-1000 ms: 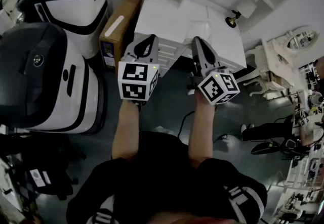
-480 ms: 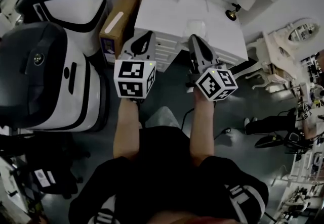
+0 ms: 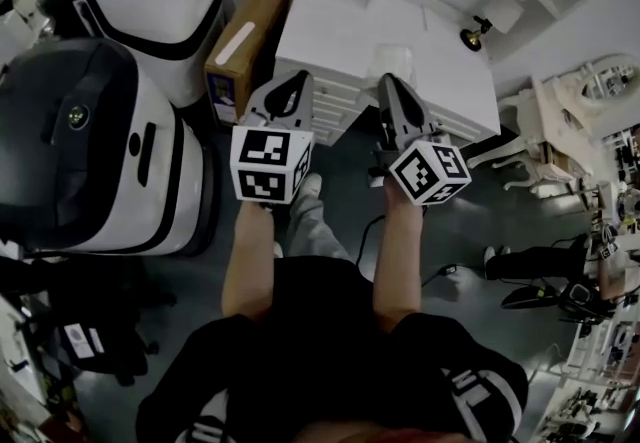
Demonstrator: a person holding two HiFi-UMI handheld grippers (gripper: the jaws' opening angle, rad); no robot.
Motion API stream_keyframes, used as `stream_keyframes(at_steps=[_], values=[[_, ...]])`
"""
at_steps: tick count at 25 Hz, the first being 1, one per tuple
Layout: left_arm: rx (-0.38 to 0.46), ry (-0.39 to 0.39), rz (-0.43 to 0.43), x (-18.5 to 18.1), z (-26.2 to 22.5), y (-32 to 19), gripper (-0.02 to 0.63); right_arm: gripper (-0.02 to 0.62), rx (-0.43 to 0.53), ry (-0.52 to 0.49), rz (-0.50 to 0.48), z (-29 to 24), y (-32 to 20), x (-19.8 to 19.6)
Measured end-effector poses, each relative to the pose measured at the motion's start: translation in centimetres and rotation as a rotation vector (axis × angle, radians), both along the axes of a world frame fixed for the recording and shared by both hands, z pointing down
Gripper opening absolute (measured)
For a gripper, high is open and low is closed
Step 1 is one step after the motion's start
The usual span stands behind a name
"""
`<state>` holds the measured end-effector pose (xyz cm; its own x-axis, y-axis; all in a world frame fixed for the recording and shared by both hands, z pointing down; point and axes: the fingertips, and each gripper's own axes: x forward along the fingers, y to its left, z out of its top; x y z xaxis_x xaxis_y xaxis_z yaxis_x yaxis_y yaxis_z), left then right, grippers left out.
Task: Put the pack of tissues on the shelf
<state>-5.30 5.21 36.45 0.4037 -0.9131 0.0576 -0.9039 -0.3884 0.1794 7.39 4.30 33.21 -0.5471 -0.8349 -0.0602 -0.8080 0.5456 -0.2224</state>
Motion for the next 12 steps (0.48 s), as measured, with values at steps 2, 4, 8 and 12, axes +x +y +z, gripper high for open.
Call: stream_keyframes(at_steps=[2,4,8,12], values=[[-0.019,-0.009,-0.028,-1.3,0.7,-0.6,0.011,0.02,-0.007,-0.007,-0.031,0.5,-0.8,-1.4],[-0.038,-0.015,-0.06,-2.6,1.3,-1.5,0.011,0.02,-0.023,-0.018,-0.056,1.3,-1.7,-2.5],[-0.065,-0.021,-0.071,-3.1,2.8,-3.4,0.011,0.02,-0.051,-0.073,-0.042,2.4,-3.9,-1.1],[-0.079,-0.006,-0.052,-1.7,3.8,-6.6,0.011,0.02,-0.052,-0.092,-0.003,2.5,-7.1,1.6]])
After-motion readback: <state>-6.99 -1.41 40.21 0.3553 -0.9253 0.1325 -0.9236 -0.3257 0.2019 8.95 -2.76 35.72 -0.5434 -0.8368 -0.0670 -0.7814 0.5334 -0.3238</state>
